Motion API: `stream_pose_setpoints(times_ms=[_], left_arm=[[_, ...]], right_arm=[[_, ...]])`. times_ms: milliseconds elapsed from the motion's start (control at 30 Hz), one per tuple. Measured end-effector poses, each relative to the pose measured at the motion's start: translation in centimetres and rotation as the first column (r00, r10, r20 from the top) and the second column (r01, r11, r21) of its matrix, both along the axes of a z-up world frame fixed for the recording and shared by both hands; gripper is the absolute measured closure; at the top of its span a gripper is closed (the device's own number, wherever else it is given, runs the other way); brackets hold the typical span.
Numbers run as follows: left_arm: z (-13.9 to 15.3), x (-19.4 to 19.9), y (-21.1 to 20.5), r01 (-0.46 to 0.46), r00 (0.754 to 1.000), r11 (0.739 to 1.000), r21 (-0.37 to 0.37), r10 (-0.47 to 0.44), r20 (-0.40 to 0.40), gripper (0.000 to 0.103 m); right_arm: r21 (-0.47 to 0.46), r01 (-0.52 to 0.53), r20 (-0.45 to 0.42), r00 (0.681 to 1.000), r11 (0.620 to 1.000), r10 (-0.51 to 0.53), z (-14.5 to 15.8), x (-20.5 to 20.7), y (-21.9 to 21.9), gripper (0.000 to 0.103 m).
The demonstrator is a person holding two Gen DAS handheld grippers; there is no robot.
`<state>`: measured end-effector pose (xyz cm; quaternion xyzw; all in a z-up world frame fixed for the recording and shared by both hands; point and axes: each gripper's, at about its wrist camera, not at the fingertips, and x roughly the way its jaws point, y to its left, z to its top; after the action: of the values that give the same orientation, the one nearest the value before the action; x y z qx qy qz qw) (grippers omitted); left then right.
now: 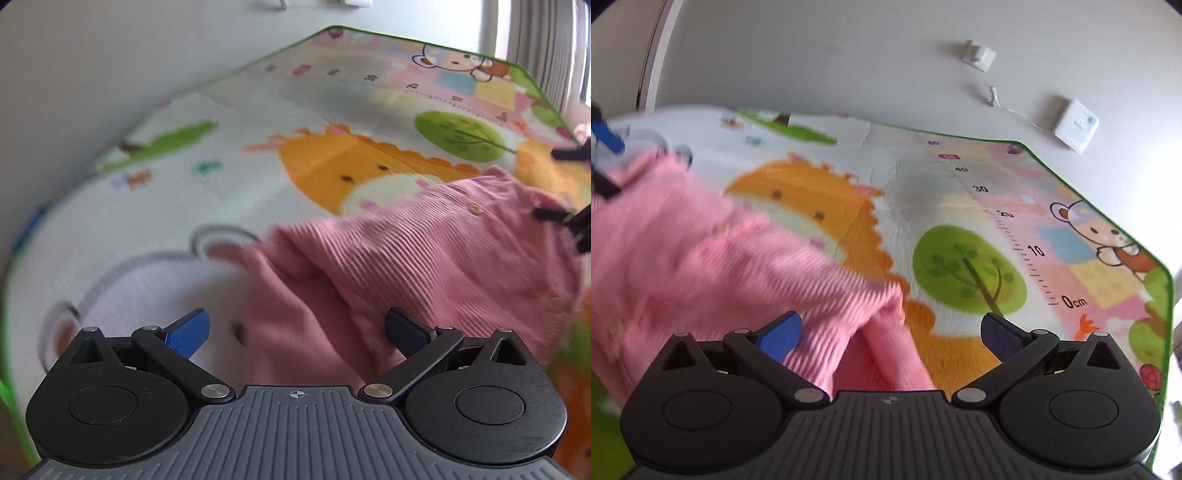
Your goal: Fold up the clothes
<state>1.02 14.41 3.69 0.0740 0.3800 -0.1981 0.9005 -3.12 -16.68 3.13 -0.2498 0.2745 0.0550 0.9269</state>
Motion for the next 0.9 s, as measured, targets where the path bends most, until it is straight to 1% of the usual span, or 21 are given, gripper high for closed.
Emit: stream_pose_setpoints(times_ms=[100, 133, 167, 200, 233, 300, 400, 433, 500, 600, 667, 700, 733, 800, 900], left_arm=[[-0.4, -1.1, 0.0, 0.002, 0.997, 0.995, -0.104, -0.01, -0.079, 0.0], [-0.4, -1.7, -0.3, 0.022, 0.995, 0.992, -0.124, -0.033, -0.09, 0.0], [-0.1, -2.6, -0.7, 0.068, 0.993, 0.989, -0.135, -0.08, -0.087, 0.0], [0.2, -3.5, -1.2, 0.111, 0.989, 0.984, -0.142, -0.123, -0.08, 0.0], [0.8, -4.4, -1.5, 0.14, 0.988, 0.982, -0.128, -0.148, -0.053, 0.0], [2.1, -6.0, -1.9, 0.191, 0.981, 0.977, -0.098, -0.192, 0.001, 0.0], [4.1, -6.6, -1.4, 0.128, 0.988, 0.991, -0.032, -0.124, 0.093, 0.0], [4.6, -6.3, -1.3, 0.081, 0.989, 0.997, -0.003, -0.08, 0.128, 0.0], [5.2, -5.5, -1.3, -0.013, 0.982, 0.999, 0.041, 0.005, 0.187, 0.0], [4.8, -3.9, -2.4, -0.015, 0.985, 1.0, 0.006, 0.013, 0.17, 0.0], [3.2, -3.6, -4.3, 0.043, 0.989, 0.997, 0.058, -0.051, 0.141, 0.0], [2.3, -3.7, -4.9, 0.055, 0.987, 0.99, 0.13, -0.073, 0.142, 0.0], [1.4, -3.9, -5.6, 0.066, 0.985, 0.977, 0.202, -0.096, 0.142, 0.0], [-0.4, -4.4, -6.4, 0.067, 0.982, 0.941, 0.331, -0.122, 0.148, 0.0], [-0.5, -5.7, -4.6, 0.062, 0.98, 0.95, 0.307, -0.116, 0.162, 0.0]], right_arm=[[-0.037, 0.052, 0.01, 0.999, 0.998, -0.052, -1.0, 0.6, -0.2, 0.0], [-0.059, 0.075, 0.024, 0.997, 0.995, -0.074, -1.3, 1.2, -0.4, 0.0], [-0.078, 0.098, 0.032, 0.995, 0.992, -0.096, -1.5, 1.8, -0.7, 0.0], [-0.079, 0.112, 0.032, 0.993, 0.991, -0.11, -1.5, 2.0, -0.9, 0.0], [-0.076, 0.123, 0.032, 0.992, 0.989, -0.121, -1.3, 2.2, -1.1, 0.0], [-0.031, 0.102, 0.032, 0.994, 0.994, -0.101, -0.5, 1.5, -1.4, 0.0], [0.012, 0.075, 0.048, 0.996, 0.997, -0.075, 0.7, 0.1, -1.3, 0.0], [0.019, 0.066, 0.054, 0.996, 0.998, -0.067, 1.0, -0.4, -1.1, 0.0], [0.031, 0.042, 0.062, 0.997, 0.999, -0.044, 1.3, -1.2, -0.5, 0.0], [0.062, -0.004, 0.063, 0.998, 0.998, 0.0, 1.7, -2.0, 0.9, 0.0], [0.075, -0.047, 0.042, 0.998, 0.996, 0.044, 1.3, -2.5, 2.0, 0.0], [0.057, -0.064, 0.025, 0.998, 0.996, 0.063, 0.8, -2.8, 2.6, 0.0], [0.038, -0.08, 0.008, 0.997, 0.996, 0.08, 0.2, -3.0, 3.1, 0.0], [-0.007, -0.088, -0.032, 0.996, 0.996, 0.088, -1.3, -3.5, 3.3, 0.0], [0.024, -0.095, -0.062, 0.993, 0.995, 0.097, -1.5, -4.4, 2.6, 0.0]])
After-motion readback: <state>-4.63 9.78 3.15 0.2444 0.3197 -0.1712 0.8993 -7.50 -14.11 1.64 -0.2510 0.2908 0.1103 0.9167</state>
